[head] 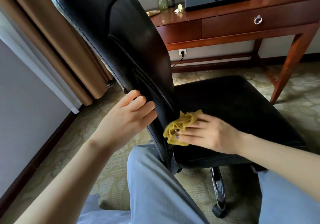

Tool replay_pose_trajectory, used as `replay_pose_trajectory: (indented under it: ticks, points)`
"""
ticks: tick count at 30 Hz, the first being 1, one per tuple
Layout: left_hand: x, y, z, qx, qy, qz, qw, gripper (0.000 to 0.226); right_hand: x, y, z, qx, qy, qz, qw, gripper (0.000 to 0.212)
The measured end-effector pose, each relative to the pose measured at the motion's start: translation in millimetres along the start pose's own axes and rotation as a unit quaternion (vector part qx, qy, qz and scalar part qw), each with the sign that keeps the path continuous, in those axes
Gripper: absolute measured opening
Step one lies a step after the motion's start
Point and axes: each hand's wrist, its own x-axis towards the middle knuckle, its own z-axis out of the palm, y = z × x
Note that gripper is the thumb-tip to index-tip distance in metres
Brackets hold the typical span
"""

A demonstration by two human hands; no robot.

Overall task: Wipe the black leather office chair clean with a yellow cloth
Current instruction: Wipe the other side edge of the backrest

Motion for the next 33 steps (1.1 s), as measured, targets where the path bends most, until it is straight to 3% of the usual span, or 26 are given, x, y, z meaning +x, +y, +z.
replay_pose_trajectory:
  ticks: [4, 9, 13, 19, 26, 33]
  points:
    - [0, 1, 2, 0.001, 0.006, 0.003, 1.000, 0.039, 40, 14, -4, -0.044, 0.073, 0.029, 0.996, 0.027]
    - [-1, 0, 4, 0.004, 0.017, 0.011, 1.000, 0.036, 53, 5, 17, -0.054, 0.095, 0.063, 0.992, 0.018]
    - [-2, -1, 6, 0.004, 0.023, 0.012, 1.000, 0.031, 37, -4, 35, -0.070, 0.049, 0.055, 0.995, 0.018]
    - [-1, -1, 6, 0.007, 0.016, 0.010, 1.000, 0.029, 27, -5, 46, -0.075, 0.042, 0.045, 0.995, 0.019]
    - [-1, -1, 5, 0.009, 0.008, 0.011, 1.000, 0.024, -21, -16, 61, -0.072, -0.095, -0.014, 0.993, 0.027]
    - [0, -2, 4, 0.006, 0.007, 0.002, 1.000, 0.030, -25, -27, 68, -0.017, -0.100, 0.011, 0.995, 0.025]
